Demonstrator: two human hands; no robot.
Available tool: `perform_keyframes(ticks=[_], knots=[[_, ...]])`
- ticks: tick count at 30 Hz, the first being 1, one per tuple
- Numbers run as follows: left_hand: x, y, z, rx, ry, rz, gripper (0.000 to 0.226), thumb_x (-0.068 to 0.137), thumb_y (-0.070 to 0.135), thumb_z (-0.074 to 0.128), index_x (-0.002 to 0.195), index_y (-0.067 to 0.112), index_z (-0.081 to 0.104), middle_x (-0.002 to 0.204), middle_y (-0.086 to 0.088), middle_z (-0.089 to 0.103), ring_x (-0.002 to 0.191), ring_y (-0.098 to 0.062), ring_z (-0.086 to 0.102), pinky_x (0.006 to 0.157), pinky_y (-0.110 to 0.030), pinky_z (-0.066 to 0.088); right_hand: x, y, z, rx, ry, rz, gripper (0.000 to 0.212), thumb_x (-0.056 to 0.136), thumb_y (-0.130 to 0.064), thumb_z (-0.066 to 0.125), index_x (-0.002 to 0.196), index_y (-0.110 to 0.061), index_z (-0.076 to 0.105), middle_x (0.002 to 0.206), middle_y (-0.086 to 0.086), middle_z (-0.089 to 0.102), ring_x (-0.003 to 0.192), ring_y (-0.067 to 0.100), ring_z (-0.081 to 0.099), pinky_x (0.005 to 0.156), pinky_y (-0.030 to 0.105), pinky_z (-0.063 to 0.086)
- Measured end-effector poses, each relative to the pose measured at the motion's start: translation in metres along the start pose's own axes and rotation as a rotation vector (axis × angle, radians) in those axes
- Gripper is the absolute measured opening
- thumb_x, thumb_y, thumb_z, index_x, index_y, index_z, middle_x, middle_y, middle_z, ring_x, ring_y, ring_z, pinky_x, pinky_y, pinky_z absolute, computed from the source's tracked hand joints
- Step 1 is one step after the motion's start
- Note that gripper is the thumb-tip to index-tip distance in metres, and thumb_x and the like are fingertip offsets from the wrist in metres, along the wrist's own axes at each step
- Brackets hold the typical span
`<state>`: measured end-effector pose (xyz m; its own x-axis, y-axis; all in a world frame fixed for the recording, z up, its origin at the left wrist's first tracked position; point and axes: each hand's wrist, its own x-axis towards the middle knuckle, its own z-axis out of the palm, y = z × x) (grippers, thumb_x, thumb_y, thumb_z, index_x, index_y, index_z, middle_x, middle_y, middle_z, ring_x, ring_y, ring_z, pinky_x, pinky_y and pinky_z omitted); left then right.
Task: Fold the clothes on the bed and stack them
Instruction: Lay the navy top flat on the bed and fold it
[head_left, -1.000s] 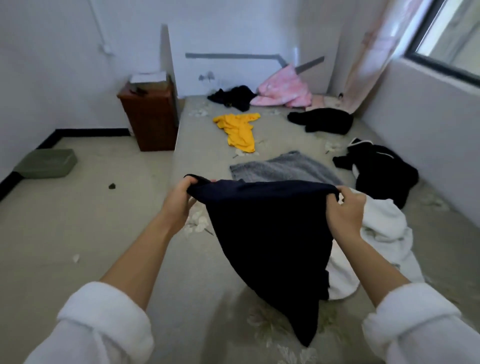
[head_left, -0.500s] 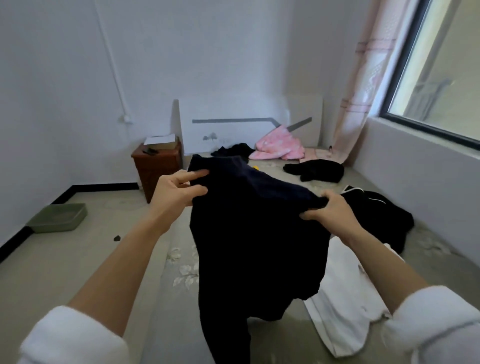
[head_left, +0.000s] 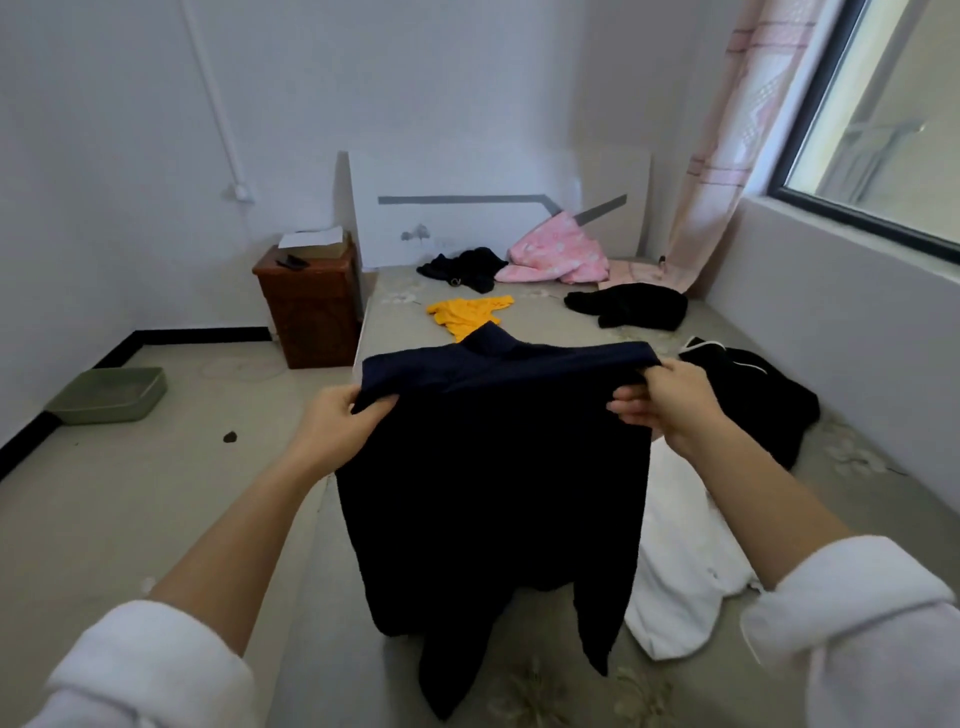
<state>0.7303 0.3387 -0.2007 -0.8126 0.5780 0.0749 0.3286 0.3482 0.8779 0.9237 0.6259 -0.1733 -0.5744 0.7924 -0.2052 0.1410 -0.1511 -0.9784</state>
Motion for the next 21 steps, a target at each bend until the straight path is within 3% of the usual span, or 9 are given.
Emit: perform_keyframes(ticks=[3, 5, 7, 10, 11, 13, 15, 18, 21], knots=[[0.000, -0.010, 0.008, 0.024, -0.264, -0.163, 0.024, 0.088, 0.040, 0.063, 0.087, 0.018, 0.072, 0.076, -0.003, 0.073, 0.072, -0.022, 0.069, 0.064, -0.029, 0.050, 0.007, 0.007, 0.001, 0.367, 0.080, 0.021, 0.026, 0.100, -0.017, 0.032, 0.092, -0.014, 0.057, 0.057, 0.005, 0.068, 0.049, 0.016, 0.068, 0.042, 0.022, 0.051], [0.003, -0.015, 0.008, 0.176, -0.497, -0.150, 0.024, 0.081, 0.035, 0.073, 0.095, 0.016, 0.072, 0.087, -0.004, 0.074, 0.080, -0.019, 0.070, 0.074, -0.029, 0.054, 0.014, 0.008, -0.003, 0.430, 0.129, 0.023, 0.027, 0.100, -0.019, 0.033, 0.095, -0.014, 0.058, 0.065, 0.007, 0.068, 0.050, 0.015, 0.068, 0.043, 0.022, 0.051], [0.010, -0.020, 0.007, 0.394, -0.610, -0.147, 0.030, 0.074, 0.024, 0.081, 0.100, 0.014, 0.068, 0.094, -0.004, 0.072, 0.086, -0.018, 0.069, 0.082, -0.035, 0.055, 0.023, 0.010, -0.008, 0.377, 0.162, 0.031, 0.027, 0.100, -0.017, 0.031, 0.102, -0.013, 0.058, 0.069, 0.007, 0.068, 0.051, 0.016, 0.068, 0.045, 0.024, 0.052], [0.030, -0.026, 0.004, 0.725, -0.503, -0.104, 0.009, 0.078, 0.014, 0.073, 0.081, 0.015, 0.065, 0.077, 0.001, 0.064, 0.078, -0.020, 0.063, 0.064, -0.028, 0.048, 0.036, 0.014, -0.015, 0.029, 0.117, 0.020, 0.029, 0.100, -0.018, 0.029, 0.106, -0.014, 0.057, 0.068, 0.007, 0.070, 0.051, 0.018, 0.068, 0.043, 0.025, 0.052], [0.038, -0.027, 0.001, 0.824, -0.392, -0.108, 0.009, 0.083, 0.015, 0.068, 0.075, 0.015, 0.063, 0.071, 0.000, 0.061, 0.074, -0.021, 0.060, 0.058, -0.028, 0.044, 0.042, 0.015, -0.018, -0.118, 0.089, 0.018, 0.028, 0.099, -0.018, 0.030, 0.107, -0.014, 0.057, 0.066, 0.008, 0.071, 0.050, 0.020, 0.068, 0.042, 0.024, 0.052], [0.054, -0.029, -0.005, 0.878, -0.129, -0.181, 0.015, 0.090, 0.018, 0.058, 0.079, 0.013, 0.067, 0.072, -0.005, 0.063, 0.072, -0.025, 0.062, 0.059, -0.030, 0.049, 0.054, 0.016, -0.023, -0.392, 0.040, 0.031, 0.027, 0.097, -0.017, 0.033, 0.106, -0.013, 0.058, 0.068, 0.013, 0.070, 0.049, 0.023, 0.068, 0.043, 0.025, 0.052], [0.070, -0.031, -0.007, 0.552, 0.061, -0.325, 0.016, 0.093, 0.015, 0.053, 0.090, 0.017, 0.069, 0.080, -0.009, 0.067, 0.072, -0.028, 0.065, 0.063, -0.036, 0.057, 0.069, 0.014, -0.026, -0.690, 0.004, 0.015, 0.023, 0.094, -0.016, 0.037, 0.100, -0.013, 0.059, 0.073, 0.015, 0.070, 0.055, 0.028, 0.068, 0.047, 0.027, 0.051], [0.095, -0.020, 0.000, -0.333, 0.158, -0.558, 0.015, 0.097, 0.009, 0.050, 0.104, 0.015, 0.061, 0.108, -0.010, 0.061, 0.079, -0.027, 0.062, 0.048, -0.033, 0.058, 0.096, 0.009, -0.018, -0.907, -0.003, -0.093, 0.021, 0.093, -0.015, 0.042, 0.089, -0.008, 0.061, 0.081, 0.014, 0.064, 0.073, 0.030, 0.059, 0.056, 0.030, 0.040], [0.119, -0.009, 0.006, -0.641, 0.174, -0.485, 0.020, 0.100, 0.017, 0.044, 0.116, 0.024, 0.055, 0.119, -0.007, 0.054, 0.087, -0.030, 0.060, 0.058, -0.039, 0.057, 0.120, 0.002, -0.002, -0.884, 0.006, -0.226, 0.025, 0.096, -0.016, 0.040, 0.105, -0.007, 0.062, 0.097, 0.015, 0.062, 0.087, 0.030, 0.055, 0.072, 0.035, 0.039]])
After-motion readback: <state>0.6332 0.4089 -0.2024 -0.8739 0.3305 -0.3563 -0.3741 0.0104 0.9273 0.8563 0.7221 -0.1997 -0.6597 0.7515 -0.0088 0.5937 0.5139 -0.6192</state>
